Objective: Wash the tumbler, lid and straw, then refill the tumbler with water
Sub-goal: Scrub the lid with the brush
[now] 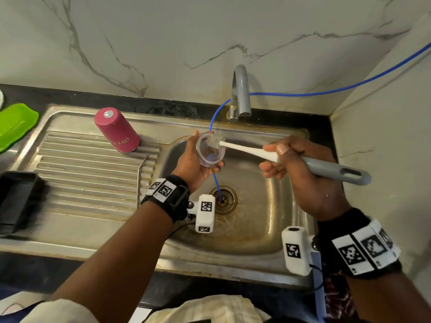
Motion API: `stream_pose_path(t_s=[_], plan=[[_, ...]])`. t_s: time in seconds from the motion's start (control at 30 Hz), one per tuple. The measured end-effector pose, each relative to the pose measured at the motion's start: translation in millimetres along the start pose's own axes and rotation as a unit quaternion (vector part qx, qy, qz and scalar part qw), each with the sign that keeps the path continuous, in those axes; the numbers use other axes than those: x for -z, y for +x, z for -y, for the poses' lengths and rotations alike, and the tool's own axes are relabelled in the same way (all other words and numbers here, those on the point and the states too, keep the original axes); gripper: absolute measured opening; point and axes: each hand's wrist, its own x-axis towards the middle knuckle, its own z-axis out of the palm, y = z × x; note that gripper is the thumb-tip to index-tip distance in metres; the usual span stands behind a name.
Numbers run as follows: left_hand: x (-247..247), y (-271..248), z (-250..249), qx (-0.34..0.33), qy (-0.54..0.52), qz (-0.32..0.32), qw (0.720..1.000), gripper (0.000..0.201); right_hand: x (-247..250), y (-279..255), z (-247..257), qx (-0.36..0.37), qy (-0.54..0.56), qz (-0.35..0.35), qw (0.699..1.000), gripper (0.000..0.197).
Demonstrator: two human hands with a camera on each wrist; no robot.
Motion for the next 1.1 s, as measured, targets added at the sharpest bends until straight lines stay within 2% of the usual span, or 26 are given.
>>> stream_pose_path(t_s=[0.13, 0.23, 0.47, 0.67, 0.93, 1.03, 1.1], plan=[[7, -2, -2, -0.007, 0.003, -0.010, 1.000, 0.056, 1, 1, -4, -0.035, 0.050, 0.028, 0.998, 0.026], [10, -3, -6, -0.010, 0.005, 0.006, 1.000, 0.059, 4, 4, -5, -0.046, 0.087, 0.044, 0.994, 0.031], [10, -3, -10, -0.001, 0.004, 0.002, 1.000, 0.057, 0, 2, -1, 0.025, -0.050, 0.035, 0.998, 0.024], [11, 0, -4, -0.009, 0.014, 0.004, 1.000, 0.058, -4, -3, 5, 0.010, -0.033, 0.020, 0.999, 0.024], [6, -1, -9, -0.012, 0.014, 0.012, 1.000, 0.059, 3, -3, 12, 0.017, -0.016, 0.071, 0.997, 0.023], [8, 0, -7, -0.020, 0.026, -0.007, 0.999, 0.060, 2, -1, 10, 0.034, -0.067, 0.058, 0.995, 0.024], [9, 2, -4, -0.021, 0.029, -0.015, 0.999, 0.062, 3, 2, 8, 0.023, -0.055, 0.044, 0.997, 0.024]])
